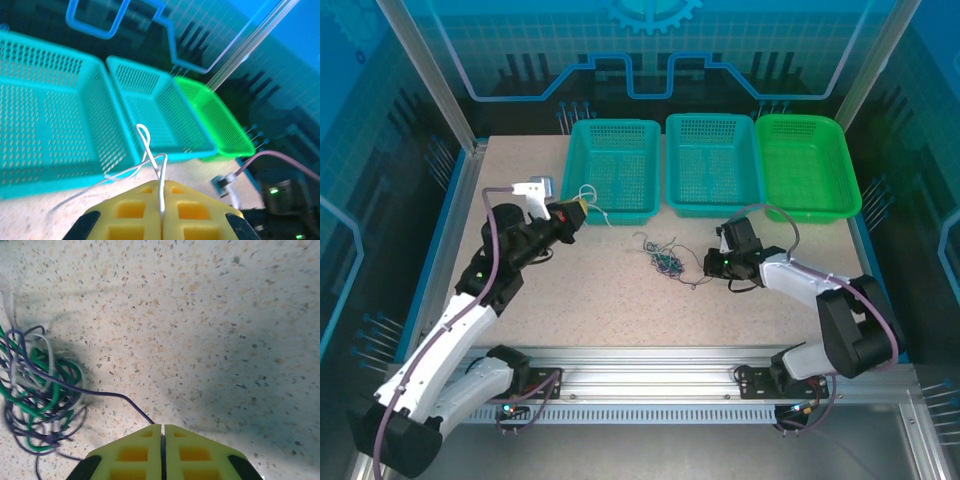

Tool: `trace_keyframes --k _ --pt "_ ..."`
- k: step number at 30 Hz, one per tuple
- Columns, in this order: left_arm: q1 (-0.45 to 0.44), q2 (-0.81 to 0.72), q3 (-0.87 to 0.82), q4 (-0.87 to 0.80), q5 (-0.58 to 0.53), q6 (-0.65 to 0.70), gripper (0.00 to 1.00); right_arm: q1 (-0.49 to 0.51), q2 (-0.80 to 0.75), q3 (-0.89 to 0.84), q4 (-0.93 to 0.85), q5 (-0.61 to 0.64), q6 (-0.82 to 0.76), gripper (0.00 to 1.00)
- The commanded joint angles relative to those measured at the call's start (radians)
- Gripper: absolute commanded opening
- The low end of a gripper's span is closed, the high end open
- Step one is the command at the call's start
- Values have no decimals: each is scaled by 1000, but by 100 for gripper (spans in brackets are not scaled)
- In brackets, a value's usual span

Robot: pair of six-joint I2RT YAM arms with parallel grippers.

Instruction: Untangle the cables

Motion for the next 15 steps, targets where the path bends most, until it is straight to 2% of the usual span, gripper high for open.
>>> trace_keyframes --k 1,3,4,6,8,12,15 --pt "5 48 -7 -62 59 25 0 20 -65 5 -51 39 -20 23" --pt "2 104 -9 -44 173 16 0 66 -123 31 -69 56 -67 44" --pt "-2 123 -8 -41 202 10 0 99 -156 40 -58 78 -102 51" --pt "-20 139 -18 -23 220 5 0 207 -219 56 7 138 -220 67" --pt "-30 135 -24 -6 220 11 0 278 -232 64 106 116 -326 78" --pt "-42 133 -4 -1 244 23 0 349 -126 109 351 -57 -455 82" --pt "-50 126 1 -5 244 24 0 385 15 151 522 -41 -489 82"
